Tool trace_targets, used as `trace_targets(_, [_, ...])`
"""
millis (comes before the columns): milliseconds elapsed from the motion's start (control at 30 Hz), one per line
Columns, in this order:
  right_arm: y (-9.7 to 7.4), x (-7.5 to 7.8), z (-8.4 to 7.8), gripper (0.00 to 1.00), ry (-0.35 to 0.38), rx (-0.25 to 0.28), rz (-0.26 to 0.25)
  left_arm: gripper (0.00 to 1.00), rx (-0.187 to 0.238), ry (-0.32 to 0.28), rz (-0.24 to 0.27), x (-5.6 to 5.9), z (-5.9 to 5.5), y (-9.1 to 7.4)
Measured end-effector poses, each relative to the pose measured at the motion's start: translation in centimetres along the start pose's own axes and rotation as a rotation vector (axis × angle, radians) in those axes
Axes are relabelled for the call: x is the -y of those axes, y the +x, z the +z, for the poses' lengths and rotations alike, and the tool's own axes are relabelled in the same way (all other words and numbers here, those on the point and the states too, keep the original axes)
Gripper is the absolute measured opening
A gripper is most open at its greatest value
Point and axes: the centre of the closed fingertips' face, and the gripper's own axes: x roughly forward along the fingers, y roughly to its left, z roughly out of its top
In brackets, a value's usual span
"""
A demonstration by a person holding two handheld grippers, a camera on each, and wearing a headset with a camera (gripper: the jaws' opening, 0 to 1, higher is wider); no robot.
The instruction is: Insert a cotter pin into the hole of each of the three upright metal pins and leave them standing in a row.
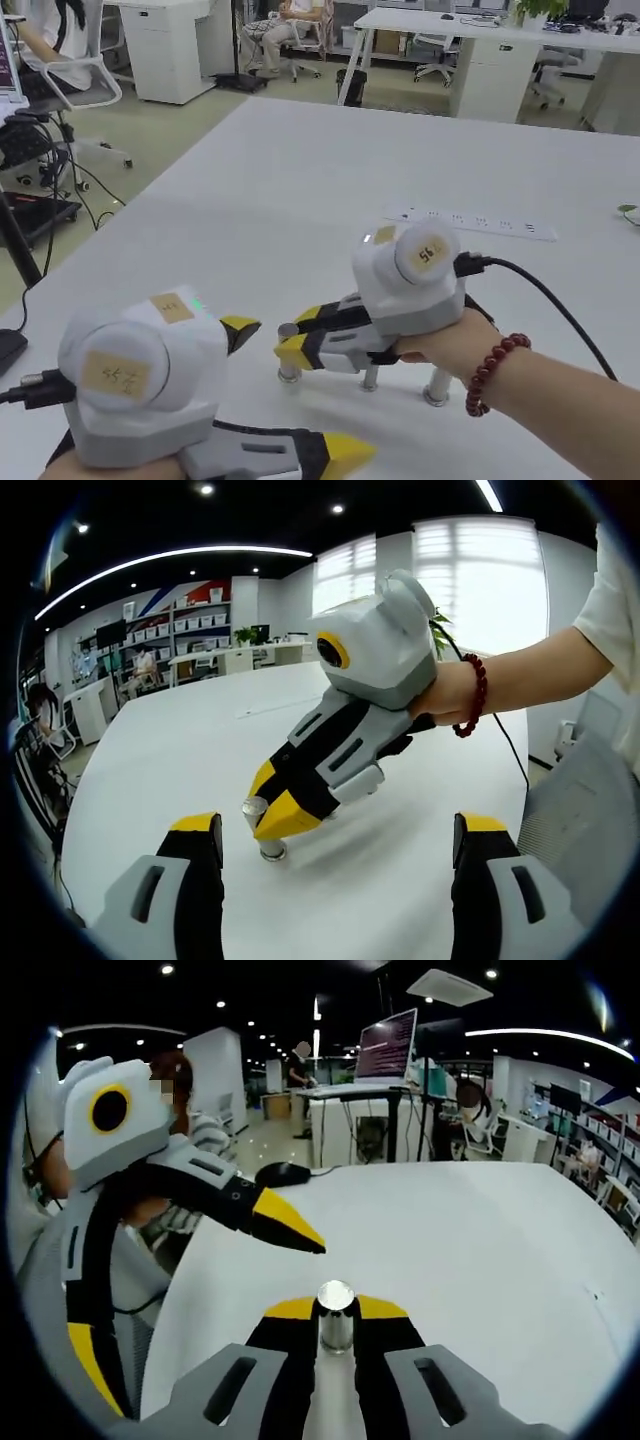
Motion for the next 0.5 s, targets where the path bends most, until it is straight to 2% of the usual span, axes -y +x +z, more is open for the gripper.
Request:
trace_targets(300, [-1.8, -1.2, -0.8, 0.13, 0.003, 0.021, 0.033, 0.94, 0.001, 0.012, -0.017, 0.4, 0.1, 0.1])
trace_targets(500, [-3.2, -1.9, -1.7, 0.13, -0.011, 0.014, 0.045, 0.93, -0.003, 0.019, -0.02, 0.5, 0.0, 0.3])
